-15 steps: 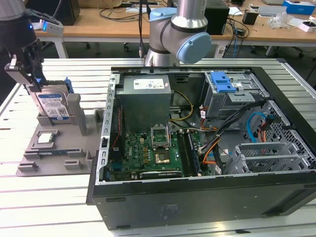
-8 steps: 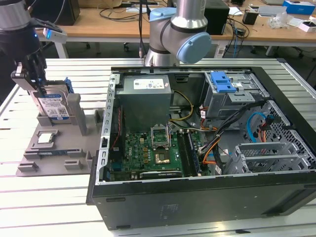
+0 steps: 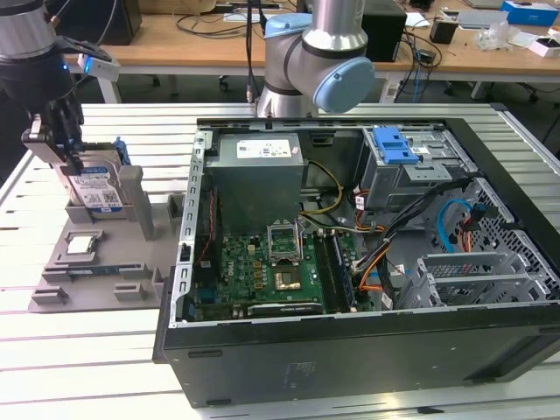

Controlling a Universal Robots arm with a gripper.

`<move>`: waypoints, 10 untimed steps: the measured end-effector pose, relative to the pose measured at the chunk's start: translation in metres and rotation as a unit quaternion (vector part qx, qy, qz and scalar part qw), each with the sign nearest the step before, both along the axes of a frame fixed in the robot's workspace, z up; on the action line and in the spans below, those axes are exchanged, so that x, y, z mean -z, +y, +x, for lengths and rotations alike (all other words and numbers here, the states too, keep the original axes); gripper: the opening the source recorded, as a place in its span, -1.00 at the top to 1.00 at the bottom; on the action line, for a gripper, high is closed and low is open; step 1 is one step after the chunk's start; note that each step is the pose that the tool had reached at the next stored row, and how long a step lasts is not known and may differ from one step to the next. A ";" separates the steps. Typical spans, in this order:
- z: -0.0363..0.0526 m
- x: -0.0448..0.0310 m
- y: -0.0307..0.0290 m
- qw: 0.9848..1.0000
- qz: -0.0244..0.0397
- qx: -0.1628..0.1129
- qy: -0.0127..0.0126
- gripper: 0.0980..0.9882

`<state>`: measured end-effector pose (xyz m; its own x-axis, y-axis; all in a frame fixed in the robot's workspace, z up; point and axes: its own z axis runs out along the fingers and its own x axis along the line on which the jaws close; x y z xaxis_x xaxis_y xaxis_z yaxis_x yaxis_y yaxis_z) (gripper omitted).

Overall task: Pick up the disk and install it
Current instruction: 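Pick up the disk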

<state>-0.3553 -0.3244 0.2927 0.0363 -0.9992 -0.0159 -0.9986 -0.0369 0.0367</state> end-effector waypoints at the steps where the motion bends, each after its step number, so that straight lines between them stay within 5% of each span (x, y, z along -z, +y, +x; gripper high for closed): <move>1: 0.0000 0.0000 0.0000 1.000 0.000 0.000 0.000 0.14; 6: 0.0000 0.0003 0.0000 1.000 0.000 0.000 0.000 0.14; 8: 0.0000 0.0004 0.0000 1.000 0.000 0.000 0.000 0.39; 10: 0.0000 0.0005 0.0000 1.000 0.000 0.000 0.000 0.39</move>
